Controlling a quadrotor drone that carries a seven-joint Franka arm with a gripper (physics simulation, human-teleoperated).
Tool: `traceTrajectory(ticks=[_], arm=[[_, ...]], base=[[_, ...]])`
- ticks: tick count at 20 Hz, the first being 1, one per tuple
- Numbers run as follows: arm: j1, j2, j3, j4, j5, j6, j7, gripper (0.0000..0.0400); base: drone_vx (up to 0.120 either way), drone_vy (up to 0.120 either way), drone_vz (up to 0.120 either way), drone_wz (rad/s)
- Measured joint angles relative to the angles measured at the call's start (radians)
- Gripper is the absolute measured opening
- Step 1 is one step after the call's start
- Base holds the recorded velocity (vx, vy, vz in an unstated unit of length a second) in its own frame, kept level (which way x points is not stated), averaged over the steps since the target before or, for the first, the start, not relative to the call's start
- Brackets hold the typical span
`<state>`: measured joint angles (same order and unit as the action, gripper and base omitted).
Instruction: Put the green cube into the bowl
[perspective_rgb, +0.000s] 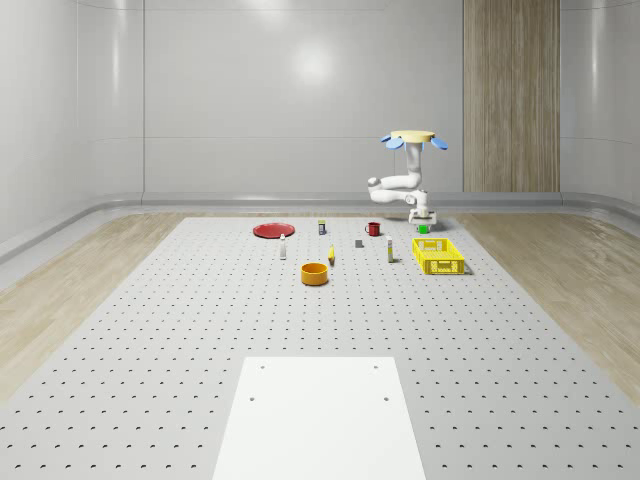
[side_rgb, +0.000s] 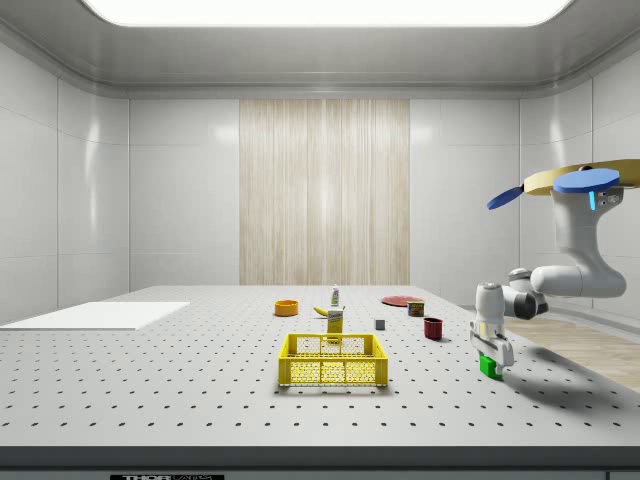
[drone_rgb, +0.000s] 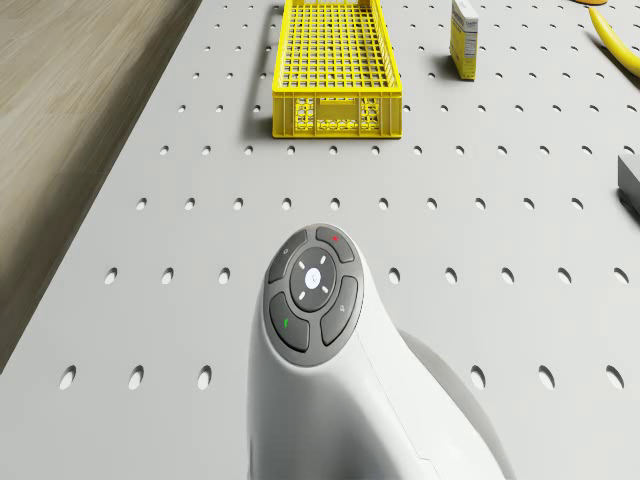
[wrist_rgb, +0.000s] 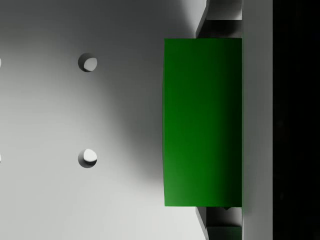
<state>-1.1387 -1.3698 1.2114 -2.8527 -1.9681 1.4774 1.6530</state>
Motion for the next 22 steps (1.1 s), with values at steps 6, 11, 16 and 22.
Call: traceTrajectory(ticks=[6,11,16,22], arm=[[-0.005,-0.01,0.0,0.001,0.002,0.01,0.004,0.0267],[-0.007,-0.016,0.014,-0.001,0.018,0.011,0.008,0.0255],[-0.01,-0.018,0.078,-0.015,0.081,-0.008,0.016,0.0251],[-0.016,-0.025,0.142,-0.024,0.145,-0.019,0.025,0.025]], base=[[0.0,0.0,0.0,0.0],[0.0,0.0,0.0,0.0],[0.0,0.0,0.056,0.0],[0.073,-0.073,0.12,0.0]])
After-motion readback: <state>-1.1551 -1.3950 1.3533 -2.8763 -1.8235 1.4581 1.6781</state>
